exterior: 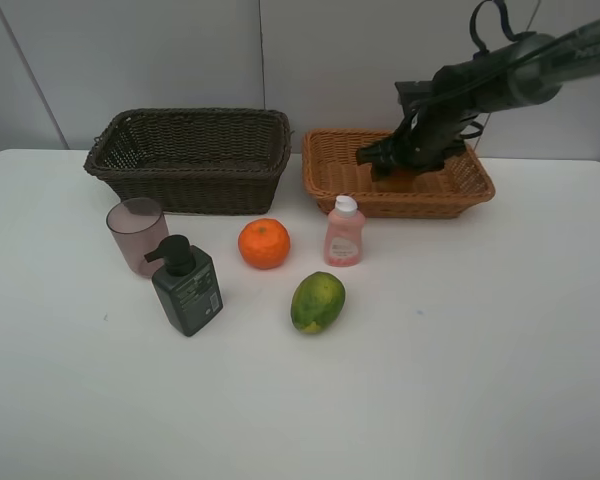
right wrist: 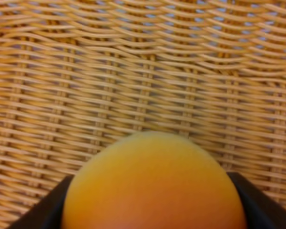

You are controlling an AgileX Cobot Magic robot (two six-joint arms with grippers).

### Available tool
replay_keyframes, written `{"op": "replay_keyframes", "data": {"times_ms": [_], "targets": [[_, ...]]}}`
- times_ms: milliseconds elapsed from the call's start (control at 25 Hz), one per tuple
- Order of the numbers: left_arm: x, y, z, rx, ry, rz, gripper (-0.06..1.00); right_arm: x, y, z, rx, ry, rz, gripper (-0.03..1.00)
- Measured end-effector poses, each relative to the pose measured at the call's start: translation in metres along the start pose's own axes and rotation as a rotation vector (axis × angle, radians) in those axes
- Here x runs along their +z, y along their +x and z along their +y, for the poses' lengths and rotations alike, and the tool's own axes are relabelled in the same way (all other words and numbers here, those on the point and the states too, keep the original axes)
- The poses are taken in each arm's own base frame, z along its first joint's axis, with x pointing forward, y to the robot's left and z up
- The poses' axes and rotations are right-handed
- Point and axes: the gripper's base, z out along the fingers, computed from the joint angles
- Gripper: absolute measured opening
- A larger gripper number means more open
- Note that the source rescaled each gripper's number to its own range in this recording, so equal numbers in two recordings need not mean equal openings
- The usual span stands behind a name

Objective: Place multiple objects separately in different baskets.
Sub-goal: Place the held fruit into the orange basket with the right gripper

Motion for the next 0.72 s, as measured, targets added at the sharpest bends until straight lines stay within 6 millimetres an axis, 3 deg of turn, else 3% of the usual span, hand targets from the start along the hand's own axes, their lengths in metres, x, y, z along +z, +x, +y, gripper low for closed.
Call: {"op": "replay_keyframes", "data": {"times_ms": [200, 280, 520, 720], "targets": [[0.000, 0.000, 0.000, 0.000, 0.000, 0.000, 1.00, 0.001, 0.000, 0.000, -0.006, 0.002, 0.000, 0.86], [0.000, 0.000, 0.000, 0.000, 0.000, 0.000, 1.00, 0.001, 0.000, 0.000, -0.008, 0.004, 0.000, 0.95], [0.000, 0.000, 0.000, 0.000, 0.000, 0.000, 1.00, -0.004, -0.001, -0.001, -0.014, 0.011, 0.007, 1.00], [0.000, 0.000, 0.000, 0.000, 0.000, -0.001, 1.00, -0.039, -0.008, -0.004, 0.005, 0.031, 0.055, 1.00]]}}
